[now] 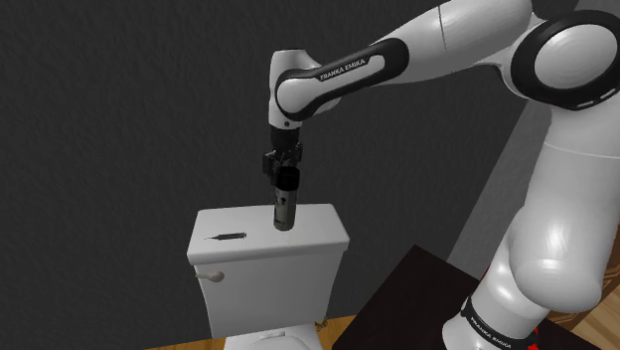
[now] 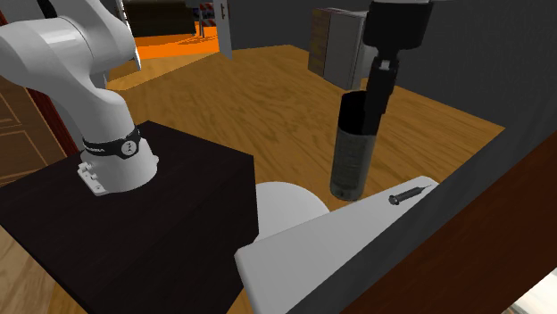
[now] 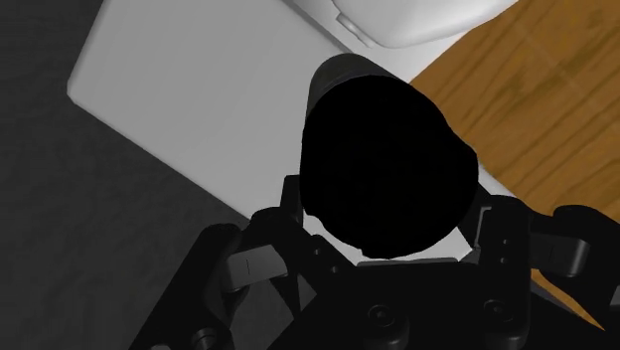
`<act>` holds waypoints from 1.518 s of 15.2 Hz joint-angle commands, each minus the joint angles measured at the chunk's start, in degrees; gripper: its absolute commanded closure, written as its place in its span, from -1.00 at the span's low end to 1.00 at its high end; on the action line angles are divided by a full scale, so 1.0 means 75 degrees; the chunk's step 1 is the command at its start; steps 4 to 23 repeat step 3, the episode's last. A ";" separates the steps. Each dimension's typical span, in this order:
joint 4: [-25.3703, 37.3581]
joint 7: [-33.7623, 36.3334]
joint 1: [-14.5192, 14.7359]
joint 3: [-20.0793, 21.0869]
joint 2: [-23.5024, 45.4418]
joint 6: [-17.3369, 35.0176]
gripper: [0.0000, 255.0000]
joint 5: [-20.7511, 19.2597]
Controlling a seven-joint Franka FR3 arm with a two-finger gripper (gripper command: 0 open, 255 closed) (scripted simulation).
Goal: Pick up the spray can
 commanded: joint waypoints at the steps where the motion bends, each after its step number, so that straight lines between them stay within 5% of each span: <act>1: 0.0116 -0.0012 -0.0004 0.0000 -0.0075 -0.0185 1.00 0.0012; 23: 0.0126 -0.0013 -0.0004 0.0000 -0.0080 -0.0199 1.00 0.0013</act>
